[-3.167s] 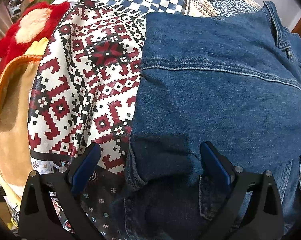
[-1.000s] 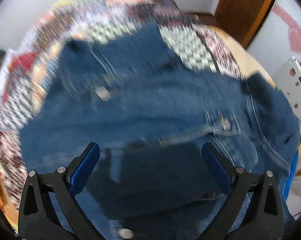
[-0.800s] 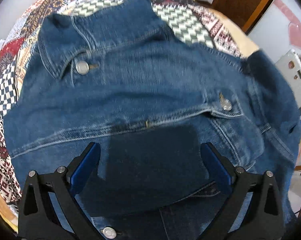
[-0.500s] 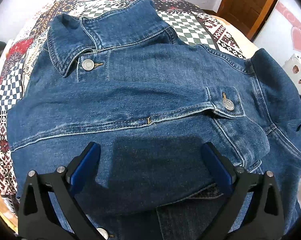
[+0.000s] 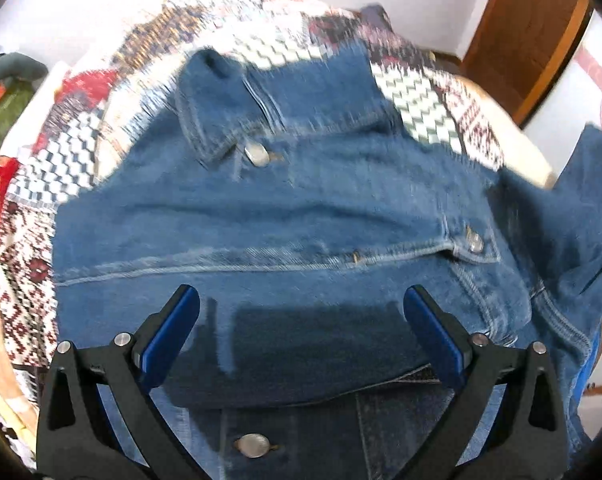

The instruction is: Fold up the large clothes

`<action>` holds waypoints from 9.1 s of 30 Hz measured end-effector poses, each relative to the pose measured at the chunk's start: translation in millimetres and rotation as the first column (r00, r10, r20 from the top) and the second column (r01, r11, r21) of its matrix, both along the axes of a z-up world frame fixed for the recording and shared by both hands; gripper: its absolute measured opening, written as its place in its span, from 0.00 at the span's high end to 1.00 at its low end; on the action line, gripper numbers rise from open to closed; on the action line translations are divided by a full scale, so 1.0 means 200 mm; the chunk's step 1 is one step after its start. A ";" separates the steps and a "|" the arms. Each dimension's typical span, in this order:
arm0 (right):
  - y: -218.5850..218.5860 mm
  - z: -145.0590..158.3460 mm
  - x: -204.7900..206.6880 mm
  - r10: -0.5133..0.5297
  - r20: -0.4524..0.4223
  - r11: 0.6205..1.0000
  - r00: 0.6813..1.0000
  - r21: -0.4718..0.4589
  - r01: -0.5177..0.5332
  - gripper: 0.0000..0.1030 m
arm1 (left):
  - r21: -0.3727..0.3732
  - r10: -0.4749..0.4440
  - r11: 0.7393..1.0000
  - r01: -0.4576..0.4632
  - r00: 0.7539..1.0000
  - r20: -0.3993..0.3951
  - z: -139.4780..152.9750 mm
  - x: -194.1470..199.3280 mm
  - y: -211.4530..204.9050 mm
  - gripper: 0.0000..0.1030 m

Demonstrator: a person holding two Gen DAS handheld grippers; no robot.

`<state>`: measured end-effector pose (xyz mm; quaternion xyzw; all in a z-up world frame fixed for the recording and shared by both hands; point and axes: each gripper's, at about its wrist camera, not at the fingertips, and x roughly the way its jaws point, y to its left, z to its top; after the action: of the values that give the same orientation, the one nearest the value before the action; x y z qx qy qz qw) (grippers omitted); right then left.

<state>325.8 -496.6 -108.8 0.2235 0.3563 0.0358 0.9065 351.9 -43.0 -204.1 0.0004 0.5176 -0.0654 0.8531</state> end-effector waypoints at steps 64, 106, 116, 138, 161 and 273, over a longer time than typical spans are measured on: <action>0.78 -0.30 0.20 0.415 -0.448 0.869 0.792 -0.063 -0.491 0.88 | 0.395 -0.201 0.896 0.202 0.979 -0.043 -0.13 0.14 -0.10 0.00; 0.79 -0.46 0.23 0.294 -0.416 0.913 0.861 -0.145 -0.381 0.22 | 0.070 0.346 0.936 -0.344 0.938 -0.014 -0.08 -0.02 1.22 0.00; 0.73 -0.63 0.43 0.295 -0.449 0.935 0.843 -0.045 -0.351 0.22 | -0.108 0.357 0.920 -0.376 0.920 -0.159 -0.27 0.25 1.36 0.00; 0.87 -0.55 0.75 0.369 -0.317 0.907 0.874 -0.084 -0.413 0.85 | -0.143 0.431 0.890 -0.434 0.901 -0.052 -0.31 0.45 1.40 0.96; 1.17 -0.72 1.25 0.311 -0.311 0.843 0.898 -0.345 -0.412 0.84 | 0.045 0.437 0.898 -0.438 0.899 0.046 -0.30 0.57 1.52 0.95; 1.14 0.07 -0.01 0.538 -0.004 0.834 0.843 -0.143 -0.533 0.94 | -0.285 0.352 0.919 -0.272 0.893 0.281 0.46 -0.46 1.08 0.90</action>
<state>324.4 -268.4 -94.8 0.0509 0.3895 0.2675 0.8799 260.5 172.5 -112.9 -0.1746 0.3506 0.0127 0.9200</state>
